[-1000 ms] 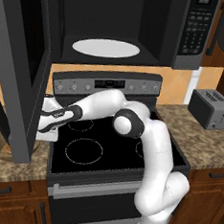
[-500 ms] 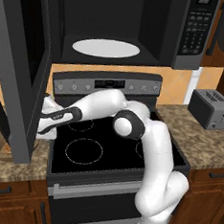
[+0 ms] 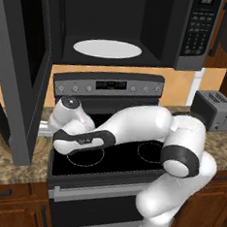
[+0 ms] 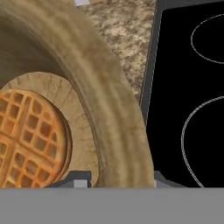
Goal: Open the microwave, place the bowl with waffle inside the microwave, then close the microwave door and turn it on.
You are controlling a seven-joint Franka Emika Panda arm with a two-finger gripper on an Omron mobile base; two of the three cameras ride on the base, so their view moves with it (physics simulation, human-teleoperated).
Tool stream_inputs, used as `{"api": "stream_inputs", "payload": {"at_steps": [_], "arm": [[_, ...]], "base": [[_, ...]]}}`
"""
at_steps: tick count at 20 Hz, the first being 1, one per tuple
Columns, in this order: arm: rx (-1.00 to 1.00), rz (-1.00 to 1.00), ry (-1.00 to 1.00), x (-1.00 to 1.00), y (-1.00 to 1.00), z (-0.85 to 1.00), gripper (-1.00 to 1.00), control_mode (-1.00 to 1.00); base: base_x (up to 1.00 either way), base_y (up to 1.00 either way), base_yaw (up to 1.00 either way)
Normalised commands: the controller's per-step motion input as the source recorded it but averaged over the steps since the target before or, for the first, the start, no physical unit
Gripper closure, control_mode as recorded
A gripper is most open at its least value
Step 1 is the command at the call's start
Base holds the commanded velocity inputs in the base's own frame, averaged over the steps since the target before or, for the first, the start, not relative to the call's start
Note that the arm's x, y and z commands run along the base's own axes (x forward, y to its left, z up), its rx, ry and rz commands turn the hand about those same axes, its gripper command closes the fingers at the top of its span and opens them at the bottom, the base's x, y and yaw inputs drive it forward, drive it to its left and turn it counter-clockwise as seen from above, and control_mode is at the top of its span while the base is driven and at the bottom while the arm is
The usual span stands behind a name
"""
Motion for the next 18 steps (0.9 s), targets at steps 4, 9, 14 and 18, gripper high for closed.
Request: {"api": "stream_inputs", "payload": {"at_steps": [4, 9, 14, 18], "arm": [[0.21, 0.00, -0.40, -0.87, -1.00, 0.76, 1.00, -1.00], [0.21, -0.09, -0.19, -0.52, -1.00, 1.00, 1.00, -1.00], [0.07, -0.23, 0.09, -0.46, -1.00, 1.00, 1.00, -1.00], [0.00, -0.30, 0.44, -0.53, -1.00, 1.00, 1.00, -1.00]], "base": [[0.00, 0.00, 0.00], [0.00, 0.00, 0.00], [0.00, 0.00, 0.00], [0.00, 0.00, 0.00]]}}
